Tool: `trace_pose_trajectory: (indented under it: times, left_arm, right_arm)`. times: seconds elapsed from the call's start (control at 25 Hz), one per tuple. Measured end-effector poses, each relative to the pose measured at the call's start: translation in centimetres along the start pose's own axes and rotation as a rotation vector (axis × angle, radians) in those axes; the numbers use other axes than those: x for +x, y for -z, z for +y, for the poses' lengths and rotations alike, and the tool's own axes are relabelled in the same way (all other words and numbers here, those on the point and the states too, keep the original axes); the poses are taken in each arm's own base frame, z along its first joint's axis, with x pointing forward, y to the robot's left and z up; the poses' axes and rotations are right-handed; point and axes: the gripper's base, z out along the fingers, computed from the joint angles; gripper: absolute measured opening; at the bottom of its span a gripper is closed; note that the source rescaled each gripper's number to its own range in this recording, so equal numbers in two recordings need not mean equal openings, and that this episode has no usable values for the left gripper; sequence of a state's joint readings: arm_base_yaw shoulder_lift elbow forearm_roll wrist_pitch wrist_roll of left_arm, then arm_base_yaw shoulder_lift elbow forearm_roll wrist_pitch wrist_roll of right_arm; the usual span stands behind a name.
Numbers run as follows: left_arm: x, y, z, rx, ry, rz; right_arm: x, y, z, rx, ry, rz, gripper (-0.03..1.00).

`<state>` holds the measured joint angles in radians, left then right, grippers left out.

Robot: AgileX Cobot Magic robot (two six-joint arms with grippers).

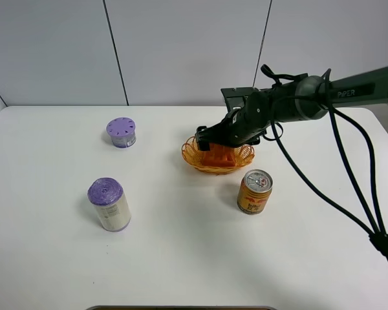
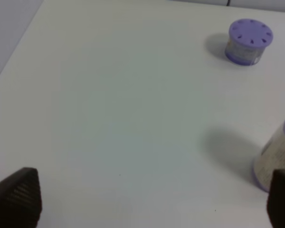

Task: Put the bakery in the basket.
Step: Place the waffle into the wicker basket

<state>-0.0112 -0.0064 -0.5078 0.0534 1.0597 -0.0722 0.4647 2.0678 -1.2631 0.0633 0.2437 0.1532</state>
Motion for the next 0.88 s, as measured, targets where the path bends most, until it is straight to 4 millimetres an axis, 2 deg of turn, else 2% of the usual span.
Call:
trace_pose_trajectory:
  times: [0.2,0.4,0.64,0.88]
  left_arm:
    - [0.0,0.0,0.0,0.000,0.000,0.000]
    - [0.0,0.0,0.0,0.000,0.000,0.000]
    - [0.0,0.0,0.0,0.000,0.000,0.000]
    - [0.0,0.0,0.0,0.000,0.000,0.000]
  right_arm:
    - [-0.2,0.4,0.1,-0.001,0.000,-0.004,0.91]
    - [-1.1,2.2,0.3,-0.009,0.001,-0.031,0.91]
    - [-2.5,5.8,0.6,-0.017,0.014,-0.076,0.91]
    - [-4.0,10.6,1.0,-0.029,0.030,-0.153,0.91]
